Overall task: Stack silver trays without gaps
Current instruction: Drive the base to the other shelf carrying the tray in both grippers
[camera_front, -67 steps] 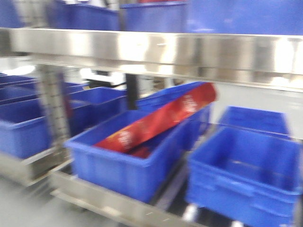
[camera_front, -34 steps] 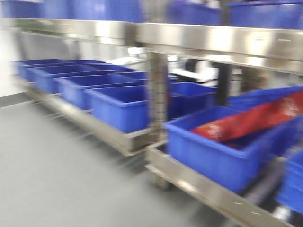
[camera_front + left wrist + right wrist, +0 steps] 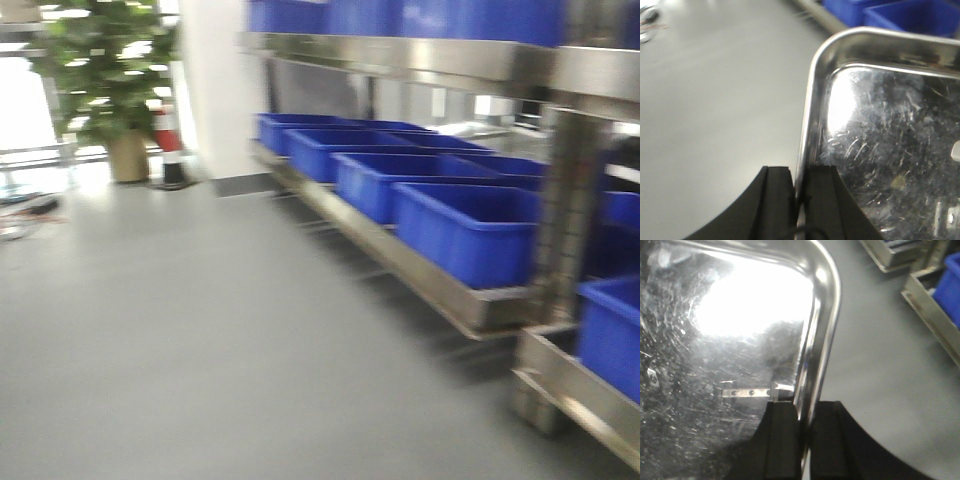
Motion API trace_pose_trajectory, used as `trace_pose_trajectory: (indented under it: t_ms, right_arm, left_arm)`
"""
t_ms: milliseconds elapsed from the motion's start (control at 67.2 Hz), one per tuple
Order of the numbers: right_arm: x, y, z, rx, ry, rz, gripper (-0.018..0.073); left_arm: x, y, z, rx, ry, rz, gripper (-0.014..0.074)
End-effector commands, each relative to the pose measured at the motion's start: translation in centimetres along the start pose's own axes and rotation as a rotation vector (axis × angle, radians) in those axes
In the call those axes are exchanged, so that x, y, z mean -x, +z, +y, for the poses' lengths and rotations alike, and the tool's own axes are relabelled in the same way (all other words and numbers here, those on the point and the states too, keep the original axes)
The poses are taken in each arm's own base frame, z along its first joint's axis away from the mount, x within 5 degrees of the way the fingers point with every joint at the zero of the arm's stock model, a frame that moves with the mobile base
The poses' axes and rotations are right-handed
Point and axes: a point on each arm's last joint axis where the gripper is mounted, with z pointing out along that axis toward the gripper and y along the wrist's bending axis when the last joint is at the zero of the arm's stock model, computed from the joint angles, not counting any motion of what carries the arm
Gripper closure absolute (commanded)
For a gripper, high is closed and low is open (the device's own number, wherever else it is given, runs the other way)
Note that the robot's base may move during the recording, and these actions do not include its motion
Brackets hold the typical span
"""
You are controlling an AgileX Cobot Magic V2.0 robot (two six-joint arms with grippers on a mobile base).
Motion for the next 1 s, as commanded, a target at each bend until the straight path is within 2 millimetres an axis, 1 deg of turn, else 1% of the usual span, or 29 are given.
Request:
trace_pose_trajectory:
  t_ms: [0, 982]
  right_arm:
    - [0.18, -0.35, 0.45, 0.048, -0.018, -0.018, 0.0574]
    - [0.18, -0.35, 0.45, 0.048, -0.018, -0.018, 0.0574]
  left_arm:
    - [0.55, -0.17, -0.01, -0.007, 0.008, -0.057, 0.0614]
    - [0.55, -0.17, -0.01, -0.007, 0.008, -0.057, 0.0614]
